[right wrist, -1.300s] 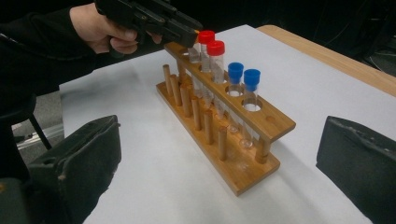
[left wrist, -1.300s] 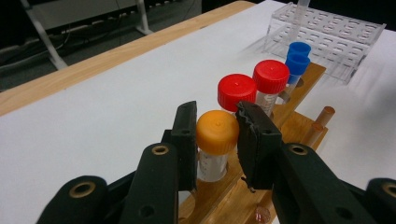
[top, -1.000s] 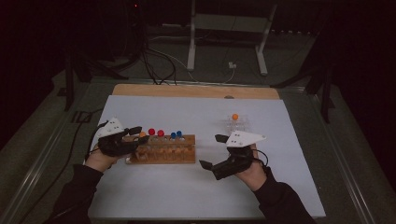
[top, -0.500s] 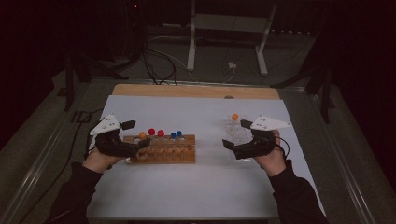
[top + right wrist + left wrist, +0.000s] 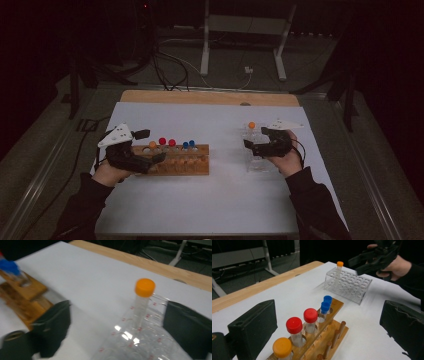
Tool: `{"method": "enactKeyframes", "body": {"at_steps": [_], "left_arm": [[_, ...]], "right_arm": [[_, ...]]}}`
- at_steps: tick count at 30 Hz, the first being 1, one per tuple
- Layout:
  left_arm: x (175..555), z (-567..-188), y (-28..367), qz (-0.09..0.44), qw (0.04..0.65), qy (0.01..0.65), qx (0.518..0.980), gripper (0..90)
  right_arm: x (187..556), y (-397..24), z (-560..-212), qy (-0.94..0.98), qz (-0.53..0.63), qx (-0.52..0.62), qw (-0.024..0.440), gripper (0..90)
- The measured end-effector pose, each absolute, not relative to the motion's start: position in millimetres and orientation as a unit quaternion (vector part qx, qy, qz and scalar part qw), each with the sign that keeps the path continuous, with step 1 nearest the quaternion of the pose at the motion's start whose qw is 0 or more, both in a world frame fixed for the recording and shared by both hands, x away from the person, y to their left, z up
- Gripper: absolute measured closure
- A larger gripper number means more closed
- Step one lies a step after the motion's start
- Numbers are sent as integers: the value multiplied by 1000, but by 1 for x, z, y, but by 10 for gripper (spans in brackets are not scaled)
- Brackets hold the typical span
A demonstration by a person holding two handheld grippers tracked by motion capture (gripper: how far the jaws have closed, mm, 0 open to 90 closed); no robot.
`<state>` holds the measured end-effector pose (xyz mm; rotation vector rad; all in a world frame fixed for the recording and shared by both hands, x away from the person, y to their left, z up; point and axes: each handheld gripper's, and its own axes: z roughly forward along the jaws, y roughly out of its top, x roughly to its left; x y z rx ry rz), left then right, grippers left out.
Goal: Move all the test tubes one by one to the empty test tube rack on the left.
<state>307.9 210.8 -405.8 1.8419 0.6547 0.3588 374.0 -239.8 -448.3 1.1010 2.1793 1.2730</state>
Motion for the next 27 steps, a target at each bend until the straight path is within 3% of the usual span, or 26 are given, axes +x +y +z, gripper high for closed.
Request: {"method": "enactKeyframes", "body": {"at_steps": [10, 24, 27], "left_arm": [[308, -407, 210, 151, 545, 276, 777, 19], [308, -407, 209, 151, 540, 273, 782, 19], [308, -408, 208, 150, 540, 271, 783, 19]], "right_arm": [[400, -244, -457, 788, 407, 415, 201, 509], [413, -237, -463, 805, 386, 409, 191, 745], [412, -234, -462, 804, 386, 405, 201, 753]]}}
